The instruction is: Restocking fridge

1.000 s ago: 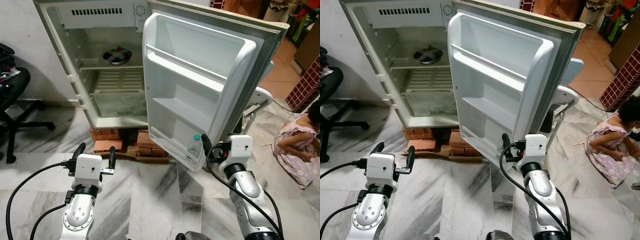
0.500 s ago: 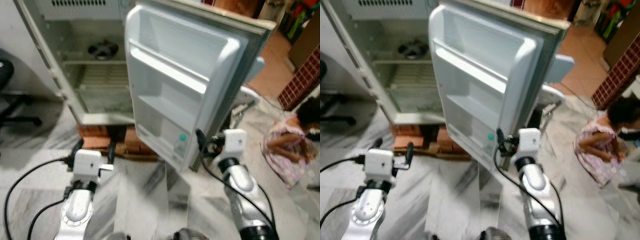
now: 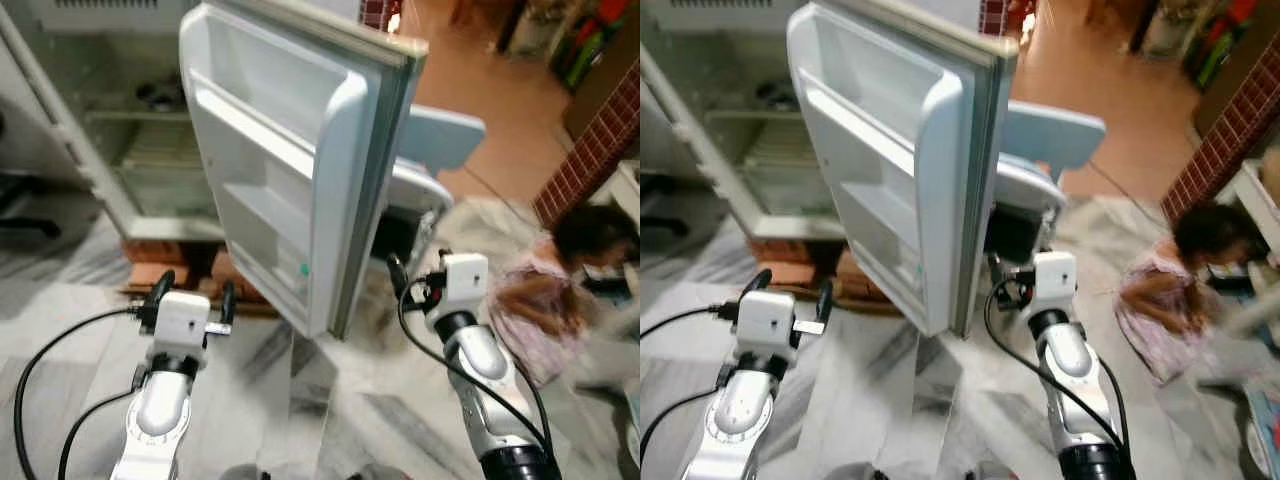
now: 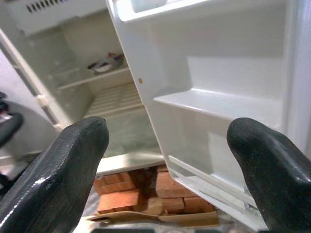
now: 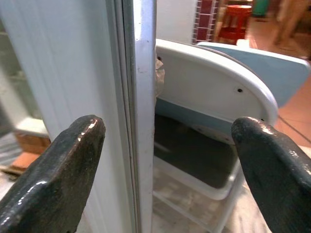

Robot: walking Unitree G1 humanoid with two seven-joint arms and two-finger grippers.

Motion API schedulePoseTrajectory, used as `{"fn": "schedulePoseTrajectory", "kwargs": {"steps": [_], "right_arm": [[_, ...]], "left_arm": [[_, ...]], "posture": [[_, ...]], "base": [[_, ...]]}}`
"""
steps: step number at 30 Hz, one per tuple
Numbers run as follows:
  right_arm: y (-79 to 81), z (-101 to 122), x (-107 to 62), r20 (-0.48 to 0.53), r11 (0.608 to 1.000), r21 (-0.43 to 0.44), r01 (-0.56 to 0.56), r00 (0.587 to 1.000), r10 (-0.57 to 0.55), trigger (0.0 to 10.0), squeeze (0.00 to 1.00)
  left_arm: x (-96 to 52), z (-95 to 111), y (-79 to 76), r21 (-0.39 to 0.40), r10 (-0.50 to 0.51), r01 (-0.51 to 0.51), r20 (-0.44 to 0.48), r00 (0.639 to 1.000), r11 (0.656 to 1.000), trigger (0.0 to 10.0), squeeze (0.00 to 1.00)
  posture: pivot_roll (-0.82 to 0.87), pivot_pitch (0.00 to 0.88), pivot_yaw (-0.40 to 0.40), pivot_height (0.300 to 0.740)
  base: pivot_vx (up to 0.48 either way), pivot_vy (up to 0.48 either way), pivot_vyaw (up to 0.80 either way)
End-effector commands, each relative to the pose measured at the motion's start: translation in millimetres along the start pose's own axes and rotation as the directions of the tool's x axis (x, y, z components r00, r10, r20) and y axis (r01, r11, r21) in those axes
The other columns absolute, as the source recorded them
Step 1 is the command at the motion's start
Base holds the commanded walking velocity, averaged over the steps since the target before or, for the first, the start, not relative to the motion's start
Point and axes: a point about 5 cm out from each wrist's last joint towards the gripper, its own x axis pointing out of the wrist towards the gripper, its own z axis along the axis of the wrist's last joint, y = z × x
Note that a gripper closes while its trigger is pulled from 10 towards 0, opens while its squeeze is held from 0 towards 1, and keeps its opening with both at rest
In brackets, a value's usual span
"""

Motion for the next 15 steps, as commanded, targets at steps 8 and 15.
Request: {"fn": "schedulePoseTrajectory", "kwargs": {"steps": [8,15], "right_arm": [[1.1,0,4.0,0.0,1.0,0.009,-0.001,1.0,0.001,10.0,0.0],[-5.2,-6,2.3,-0.015,0.999,0.005,0.034,0.999,-0.033,10.0,0.0]], "left_arm": [[-13.5,-12,9.2,-0.023,0.049,-0.051,-0.062,0.997,0.998,10.0,0.0],[-18.6,-18,2.4,-0.064,0.013,-0.019,-0.082,0.997,0.998,10.0,0.0]], "posture": [[0.05,0.122,-0.002,0.74],[0.04,0.087,-0.011,0.74]], "base": [[0.0,0.0,0.78],[0.0,0.0,0.26]]}}
